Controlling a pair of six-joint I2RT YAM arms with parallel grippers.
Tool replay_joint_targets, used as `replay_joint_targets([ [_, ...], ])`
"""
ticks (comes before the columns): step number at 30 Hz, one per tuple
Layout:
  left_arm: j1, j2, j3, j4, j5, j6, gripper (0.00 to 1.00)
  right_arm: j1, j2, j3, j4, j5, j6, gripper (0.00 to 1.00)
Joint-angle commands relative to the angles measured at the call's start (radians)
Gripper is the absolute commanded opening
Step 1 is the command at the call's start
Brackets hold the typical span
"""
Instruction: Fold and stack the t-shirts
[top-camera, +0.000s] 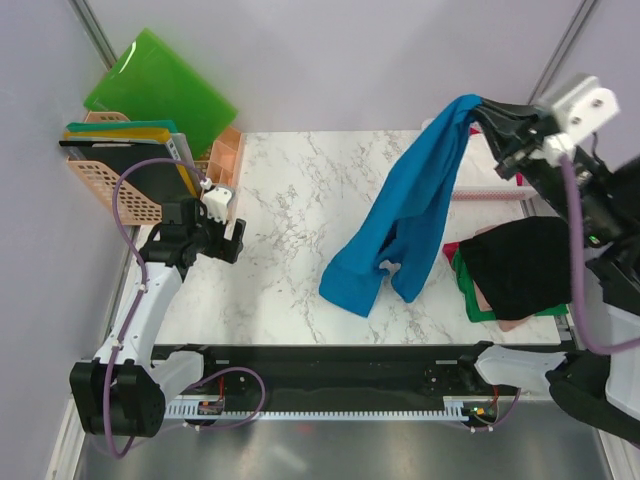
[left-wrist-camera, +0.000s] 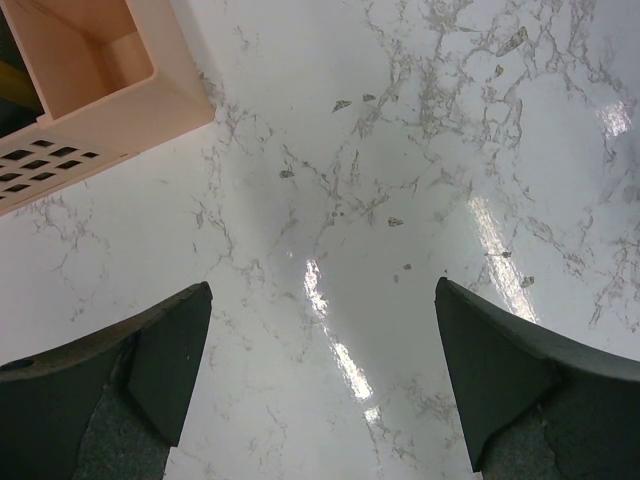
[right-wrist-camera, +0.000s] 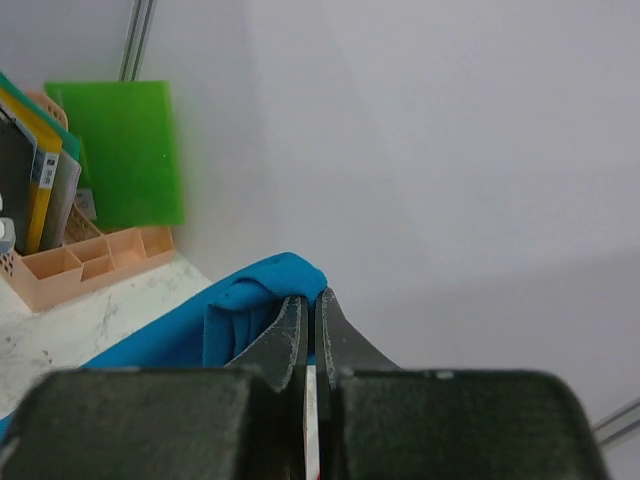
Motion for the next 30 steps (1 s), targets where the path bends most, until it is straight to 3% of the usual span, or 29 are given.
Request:
replay_joint_targets([
  [1, -0.004, -0.004, 0.014, 0.005, 0.021, -0.004, 1.0, -0.014, -0.035, 0.016, 0.035, 0.037, -0.01, 0.0],
  [9, -0.004, -0.01, 0.009, 0.005, 0.016, -0.004, 1.0, -0.021, -0.035, 0.009, 0.03, 0.014, 0.005, 0.0],
  [15, -0.004, 0.016, 0.013, 0.008, 0.022, -0.003, 1.0, -0.019, 0.062, -0.056, 0.093, -0.026, -0.03, 0.0],
  [21, -0.005, 0.022, 0.012, 0.013, 0.024, 0.003, 1.0, -0.028, 0.267, -0.073, 0.245, -0.092, -0.013, 0.0],
  [26, -0.005, 0.004, 0.001, 0.01, 0.016, 0.004, 1.0, -0.051, 0.546, 0.053, 0.309, -0.106, 0.013, 0.0],
  [27, -0.004, 0.0, -0.005, 0.01, 0.016, 0.003, 1.0, -0.053, 0.574, 0.055, 0.324, -0.066, 0.015, 0.03],
  [28, -0.004, -0.006, -0.005, 0.008, 0.016, 0.003, 1.0, -0.053, 0.608, 0.05, 0.375, -0.028, 0.015, 0.13],
  [29, -0.004, -0.006, -0.006, 0.007, 0.019, 0.003, 1.0, -0.057, 0.614, 0.021, 0.406, 0.006, 0.024, 0.43],
  [30, -0.005, -0.007, -0.006, 0.007, 0.02, 0.001, 1.0, -0.065, 0.611, 0.001, 0.433, 0.056, 0.033, 0.55],
])
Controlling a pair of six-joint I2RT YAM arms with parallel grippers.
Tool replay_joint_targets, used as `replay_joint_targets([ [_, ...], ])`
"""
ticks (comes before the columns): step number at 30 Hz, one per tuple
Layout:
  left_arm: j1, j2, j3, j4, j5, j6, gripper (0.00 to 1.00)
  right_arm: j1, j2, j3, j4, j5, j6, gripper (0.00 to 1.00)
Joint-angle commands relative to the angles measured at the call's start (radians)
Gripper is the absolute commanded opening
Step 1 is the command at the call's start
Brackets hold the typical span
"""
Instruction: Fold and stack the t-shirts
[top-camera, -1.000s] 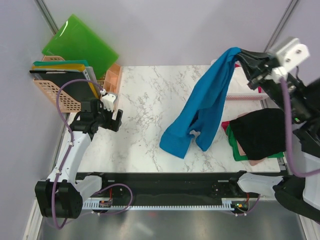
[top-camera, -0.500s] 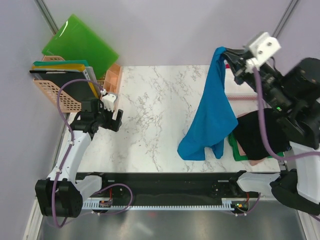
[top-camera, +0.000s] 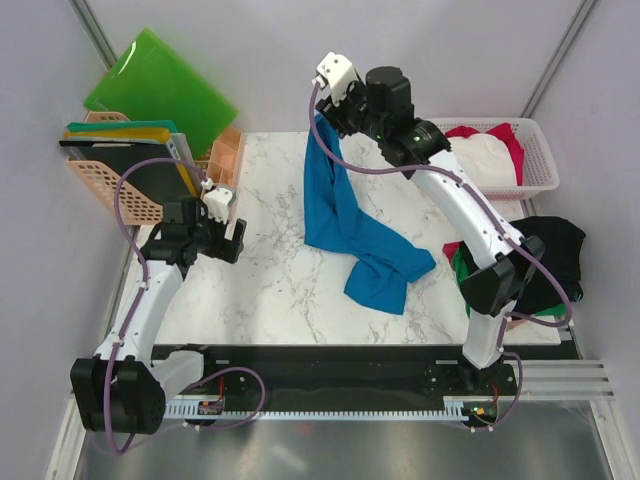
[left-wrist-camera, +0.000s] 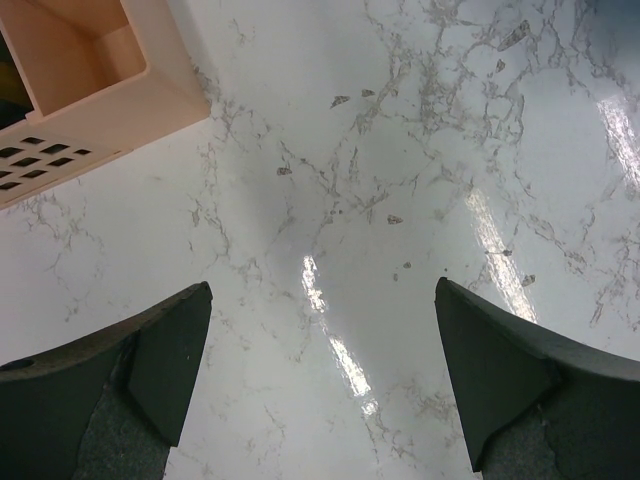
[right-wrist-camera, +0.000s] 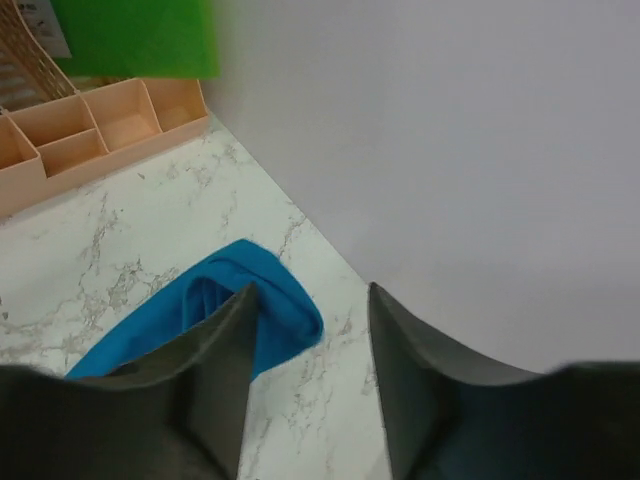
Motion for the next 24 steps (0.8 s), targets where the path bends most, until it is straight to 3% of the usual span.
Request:
replay_joint_targets([
  [1, -0.005, -0.024, -0.006, 0.007, 0.022, 0.001, 1.0, -0.033, -0.049, -0.024, 0.193, 0.116, 0.058, 0.62],
  [5, -0.005, -0.008, 0.0, 0.005, 0.04, -0.002, 1.0, -0.047, -0.201, -0.178, 0.218, 0.2, 0.037, 0.73],
  [8, -0.005, -0.005, 0.004, 0.005, 0.048, -0.004, 1.0, -0.05, -0.327, -0.238, 0.088, 0.248, 0.013, 0.77],
  [9, -0.005, -0.005, 0.006, 0.005, 0.049, -0.007, 1.0, -0.052, -0.348, -0.24, 0.021, 0.243, 0.02, 0.77],
  [12, -0.005, -0.007, 0.009, 0.002, 0.049, -0.007, 1.0, -0.05, -0.405, -0.256, -0.42, 0.121, 0.069, 0.76],
  [14, -0.005, -0.005, 0.01, 0.004, 0.051, -0.007, 1.0, -0.052, -0.474, -0.418, -0.504, 0.012, 0.082, 0.72],
  [15, -0.005, 0.004, 0.012, 0.004, 0.046, -0.004, 1.0, -0.052, -0.539, -0.495, -0.509, 0.002, 0.11, 0.7],
  [16, -0.005, 0.009, 0.015, 0.002, 0.049, -0.007, 1.0, -0.052, -0.572, -0.638, -0.5, -0.005, 0.118, 0.6],
  [18, -0.005, 0.022, 0.029, -0.001, 0.052, -0.008, 1.0, -0.052, -0.633, -0.759, -0.481, 0.001, 0.145, 0.55],
  [20, -0.005, 0.032, 0.044, -0.01, 0.057, -0.011, 1.0, -0.052, -0.644, -0.885, -0.487, -0.016, 0.155, 0.56],
  [24, -0.007, 0.027, 0.05, -0.016, 0.059, -0.014, 1.0, -0.052, -0.624, -1.046, -0.48, -0.061, 0.155, 0.68],
])
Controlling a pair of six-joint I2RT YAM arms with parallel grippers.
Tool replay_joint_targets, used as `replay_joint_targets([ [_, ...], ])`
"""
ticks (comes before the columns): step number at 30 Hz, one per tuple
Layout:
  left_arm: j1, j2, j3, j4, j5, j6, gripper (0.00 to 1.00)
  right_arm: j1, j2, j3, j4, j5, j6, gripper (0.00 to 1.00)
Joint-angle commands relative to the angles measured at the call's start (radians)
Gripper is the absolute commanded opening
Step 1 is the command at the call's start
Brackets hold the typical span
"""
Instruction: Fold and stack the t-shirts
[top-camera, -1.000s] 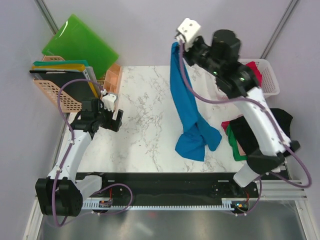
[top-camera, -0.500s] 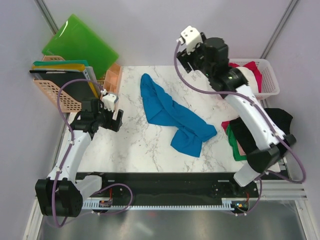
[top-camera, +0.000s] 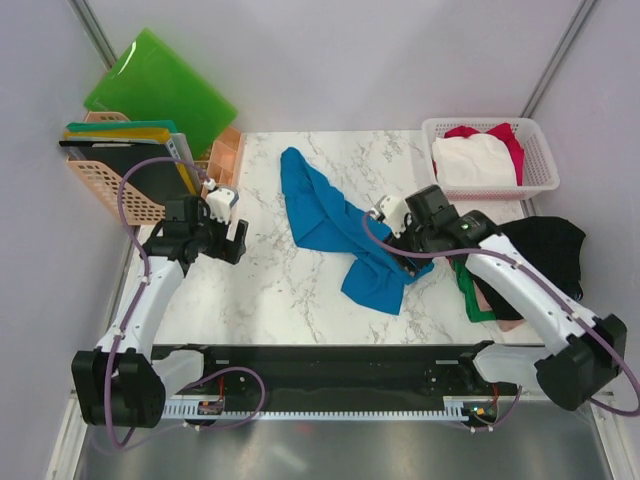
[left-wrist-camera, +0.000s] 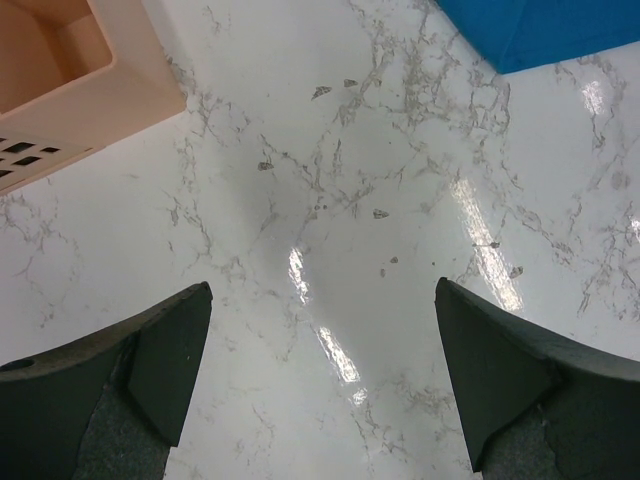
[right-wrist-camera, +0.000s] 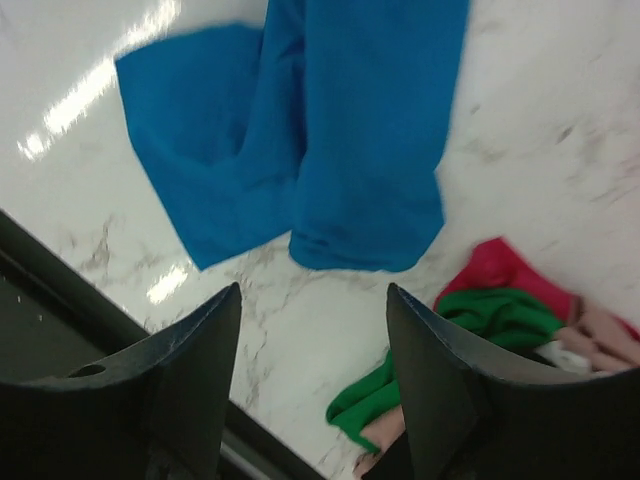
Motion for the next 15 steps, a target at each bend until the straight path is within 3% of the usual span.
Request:
replay_joint_targets([
  [1, -0.007, -0.008, 0.042, -0.001, 0.027, -0.012, 1.0, 0.0, 0.012, -0.101, -0.035, -0.044, 0.023, 0.68],
  [15, -0.005, -0.048, 0.032, -0.01, 0.015, -0.01, 1.0, -0.02, 0.225, -0.196, 0.178, 0.007, -0.034, 0.68],
])
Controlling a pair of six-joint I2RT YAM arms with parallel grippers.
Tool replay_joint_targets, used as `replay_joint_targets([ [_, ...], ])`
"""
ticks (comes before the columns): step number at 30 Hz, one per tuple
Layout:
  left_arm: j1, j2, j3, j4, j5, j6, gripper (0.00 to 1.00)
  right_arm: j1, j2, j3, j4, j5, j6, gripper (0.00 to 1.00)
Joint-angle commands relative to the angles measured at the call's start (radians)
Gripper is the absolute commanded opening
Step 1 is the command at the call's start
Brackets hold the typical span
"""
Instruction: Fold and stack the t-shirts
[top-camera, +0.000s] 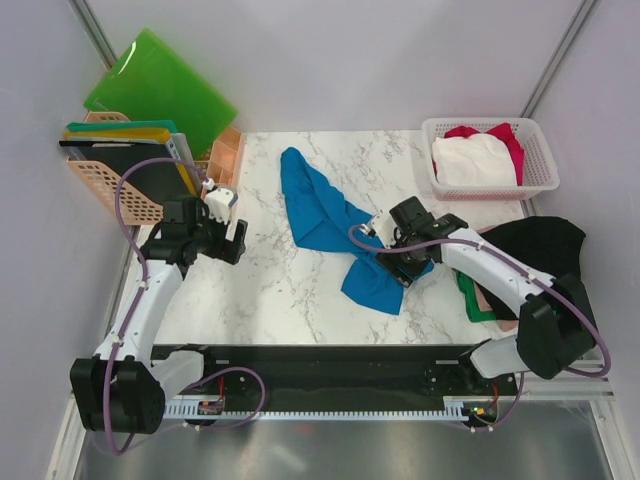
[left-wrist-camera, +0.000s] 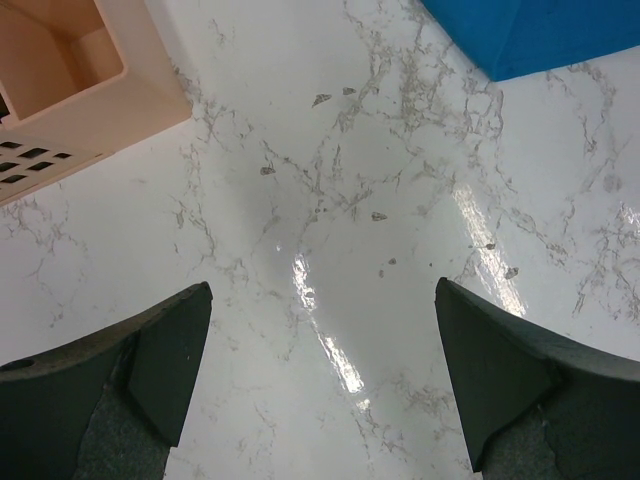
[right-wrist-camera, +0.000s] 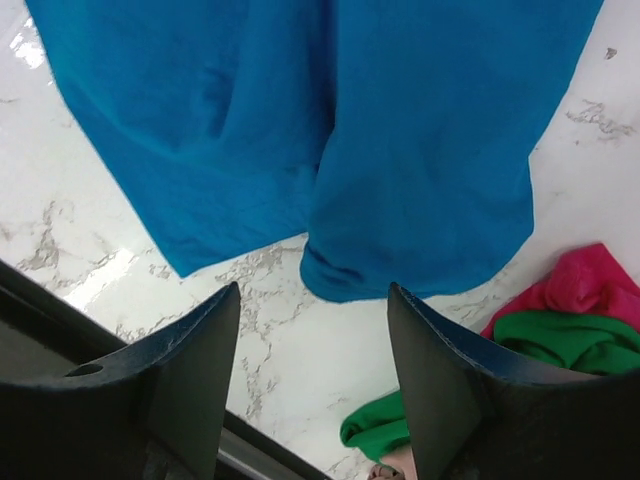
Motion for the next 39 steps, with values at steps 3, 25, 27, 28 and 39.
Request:
replay_joint_targets([
  [3, -0.002, -0.017, 0.03, -0.005, 0.017, -0.01, 1.0, -0.017, 0.085, 0.0, 0.123, 0.028, -0.027, 0.67],
  [25, -0.002, -0.008, 0.024, -0.004, 0.025, -0.012, 1.0, -0.249, 0.128, 0.258, 0.148, 0.209, -0.183, 0.0],
  [27, -0.002, -0.009, 0.022, -0.003, 0.023, -0.01, 1.0, -0.269, 0.145, 0.278, 0.187, 0.292, -0.202, 0.02],
  [28, -0.002, -0.009, 0.02, -0.003, 0.024, -0.012, 1.0, -0.267, 0.151, 0.272, 0.213, 0.342, -0.208, 0.14],
  [39, -0.002, -0.003, 0.017, -0.002, 0.02, -0.009, 1.0, -0.263, -0.015, 0.244, -0.028, 0.155, -0.075, 0.69],
])
